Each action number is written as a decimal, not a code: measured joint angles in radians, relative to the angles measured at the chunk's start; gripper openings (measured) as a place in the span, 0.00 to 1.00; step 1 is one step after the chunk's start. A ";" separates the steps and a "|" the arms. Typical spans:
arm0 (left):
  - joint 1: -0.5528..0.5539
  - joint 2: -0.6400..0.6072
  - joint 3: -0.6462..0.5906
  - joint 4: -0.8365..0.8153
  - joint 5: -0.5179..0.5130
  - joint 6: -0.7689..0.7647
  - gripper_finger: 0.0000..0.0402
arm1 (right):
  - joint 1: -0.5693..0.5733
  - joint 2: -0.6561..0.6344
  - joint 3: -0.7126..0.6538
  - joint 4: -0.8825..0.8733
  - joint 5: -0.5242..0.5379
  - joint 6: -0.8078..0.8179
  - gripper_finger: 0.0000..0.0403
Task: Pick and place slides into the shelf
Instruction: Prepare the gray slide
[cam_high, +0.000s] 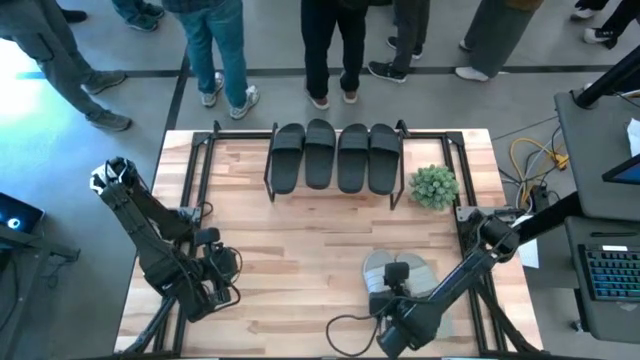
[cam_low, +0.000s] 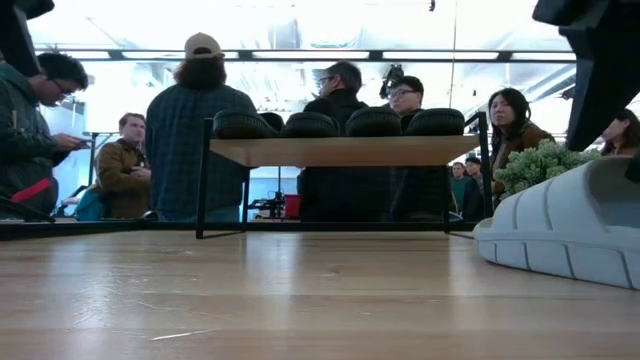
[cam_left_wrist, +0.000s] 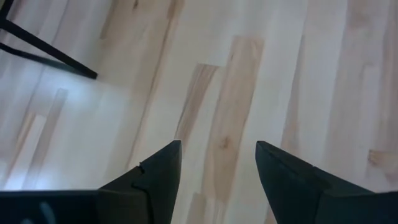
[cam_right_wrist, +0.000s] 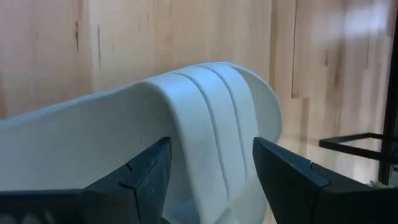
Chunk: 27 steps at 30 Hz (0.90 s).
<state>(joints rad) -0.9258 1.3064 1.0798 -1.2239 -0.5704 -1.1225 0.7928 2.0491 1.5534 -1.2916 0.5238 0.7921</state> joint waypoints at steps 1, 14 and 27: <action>-0.004 0.000 0.000 0.000 0.000 -0.007 0.48 | 0.000 0.000 -0.001 -0.003 -0.001 -0.007 0.53; -0.011 0.000 -0.010 -0.001 -0.033 -0.024 0.48 | 0.002 -0.051 -0.056 0.049 -0.032 -0.020 0.54; -0.011 0.000 -0.043 0.000 -0.033 -0.054 0.48 | -0.037 -0.051 -0.191 0.127 0.007 -0.042 0.51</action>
<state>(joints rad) -0.9363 1.3067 1.0370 -1.2234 -0.6033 -1.1762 0.7554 1.9980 1.3624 -1.1647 0.5307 0.7503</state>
